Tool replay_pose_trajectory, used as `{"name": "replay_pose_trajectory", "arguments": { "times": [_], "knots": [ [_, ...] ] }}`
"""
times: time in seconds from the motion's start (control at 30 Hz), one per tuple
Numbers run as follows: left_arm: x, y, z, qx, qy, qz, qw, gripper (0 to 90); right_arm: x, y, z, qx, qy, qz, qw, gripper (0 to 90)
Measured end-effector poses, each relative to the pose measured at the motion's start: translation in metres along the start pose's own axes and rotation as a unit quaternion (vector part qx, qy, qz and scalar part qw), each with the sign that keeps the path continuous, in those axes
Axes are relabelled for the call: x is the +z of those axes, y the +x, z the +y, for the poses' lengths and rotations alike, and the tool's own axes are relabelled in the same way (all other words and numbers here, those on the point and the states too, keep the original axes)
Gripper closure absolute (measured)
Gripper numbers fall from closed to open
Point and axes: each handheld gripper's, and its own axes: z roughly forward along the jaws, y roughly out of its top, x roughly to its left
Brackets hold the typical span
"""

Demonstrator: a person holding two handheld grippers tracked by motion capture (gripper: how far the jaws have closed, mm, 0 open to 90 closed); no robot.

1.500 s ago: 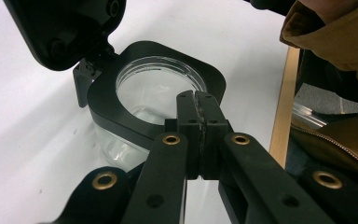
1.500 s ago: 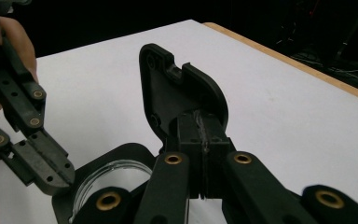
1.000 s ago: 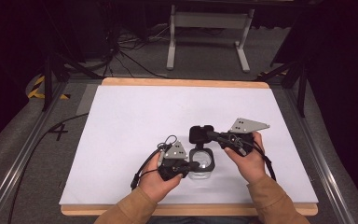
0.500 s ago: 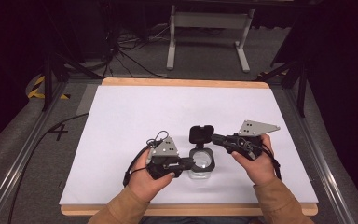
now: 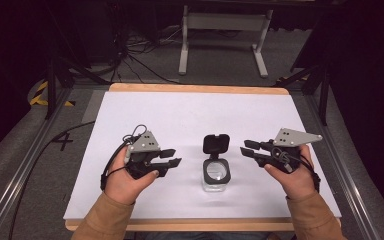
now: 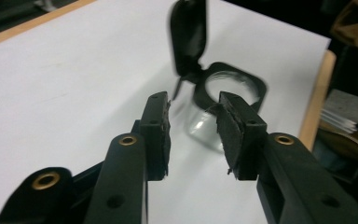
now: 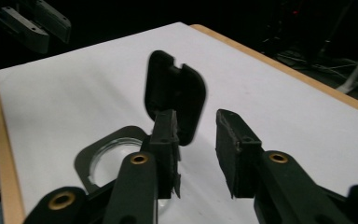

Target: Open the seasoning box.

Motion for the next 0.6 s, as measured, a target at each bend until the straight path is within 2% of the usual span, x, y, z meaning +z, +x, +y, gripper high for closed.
{"name": "replay_pose_trajectory", "arguments": {
  "times": [0.1,0.17,0.2,0.23,0.27,0.33,0.5,0.57,0.6],
  "knots": [
    [-0.004,0.007,-0.003,-0.007,-0.003,0.008,0.9999,60.8,-0.008,-0.01,-0.003,0.011,-0.003,-0.02,0.9997,65.7],
    [-0.009,0.017,-0.009,-0.018,-0.006,0.018,0.9996,58.6,-0.012,-0.016,-0.005,0.016,-0.003,-0.031,0.9994,63.7],
    [-0.009,0.017,-0.009,-0.018,-0.006,0.018,0.9996,57.4,-0.012,-0.016,-0.005,0.016,-0.003,-0.031,0.9994,63.7],
    [-0.011,0.023,-0.011,-0.011,-0.004,0.025,0.9996,57.4,-0.014,-0.019,-0.006,0.02,-0.004,-0.036,0.9991,62.5],
    [-0.013,0.026,-0.014,-0.023,-0.001,0.03,0.9993,56.2,-0.016,-0.023,-0.008,0.024,-0.002,-0.041,0.9989,61.2],
    [-0.015,0.034,-0.018,-0.025,0.004,0.049,0.9985,53.7,-0.018,-0.029,-0.011,0.027,0.01,-0.057,0.9979,59.1],
    [-0.02,0.054,-0.031,-0.047,0.013,0.071,0.9963,48.9,-0.024,-0.048,-0.025,0.041,0.044,-0.102,0.9929,52.9],
    [-0.02,0.062,-0.035,-0.05,0.019,0.08,0.9954,47.2,-0.026,-0.056,-0.031,0.051,0.052,-0.112,0.991,51.4],
    [-0.019,0.066,-0.038,-0.058,0.019,0.081,0.9949,46.6,-0.026,-0.058,-0.032,0.058,0.055,-0.114,0.9903,50.9]
  ]
}}
